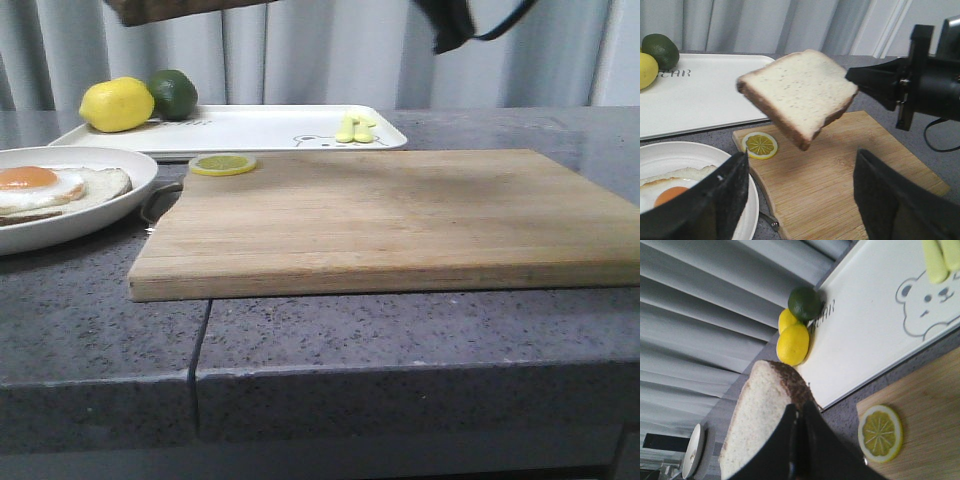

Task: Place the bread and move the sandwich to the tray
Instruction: 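Lower the bread onto the fried-egg toast and open the right gripper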

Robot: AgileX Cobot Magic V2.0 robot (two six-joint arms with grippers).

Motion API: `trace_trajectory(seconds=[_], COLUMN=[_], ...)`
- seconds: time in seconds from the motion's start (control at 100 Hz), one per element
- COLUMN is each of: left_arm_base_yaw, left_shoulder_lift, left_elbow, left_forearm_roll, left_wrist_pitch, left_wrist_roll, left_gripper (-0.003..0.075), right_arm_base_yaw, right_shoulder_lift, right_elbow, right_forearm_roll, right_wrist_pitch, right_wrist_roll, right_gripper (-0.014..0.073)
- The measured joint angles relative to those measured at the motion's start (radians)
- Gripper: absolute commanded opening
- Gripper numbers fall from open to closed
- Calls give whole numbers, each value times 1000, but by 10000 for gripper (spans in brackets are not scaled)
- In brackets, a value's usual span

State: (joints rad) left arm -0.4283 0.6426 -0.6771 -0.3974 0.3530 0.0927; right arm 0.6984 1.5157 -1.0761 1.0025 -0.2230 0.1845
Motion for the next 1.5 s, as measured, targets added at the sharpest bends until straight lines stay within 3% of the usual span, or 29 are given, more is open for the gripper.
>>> trace_trajectory(seconds=[0.26, 0.6, 0.87, 1.19, 1.5], left_arm_base_yaw=[0, 0, 0, 0, 0], left_shoulder_lift=[0, 0, 0, 0, 0], left_elbow=[0, 0, 0, 0, 0], left_forearm_roll=[0, 0, 0, 0, 0], left_wrist_pitch=[-4, -4, -4, -4, -4], left_wrist_roll=[0, 0, 0, 0, 0], left_gripper=[429, 429, 429, 429, 429], right_arm_base_yaw=[116, 197, 218, 223, 229], right_shoulder_lift=[219, 359, 411, 416, 416], right_elbow=[-153, -246, -294, -294, -294], right_forearm_roll=[63, 145, 279, 480, 495], right_wrist_pitch=[-37, -59, -86, -118, -112], right_wrist_roll=[0, -56, -185, -457, -488], right_gripper=[-61, -61, -61, -61, -37])
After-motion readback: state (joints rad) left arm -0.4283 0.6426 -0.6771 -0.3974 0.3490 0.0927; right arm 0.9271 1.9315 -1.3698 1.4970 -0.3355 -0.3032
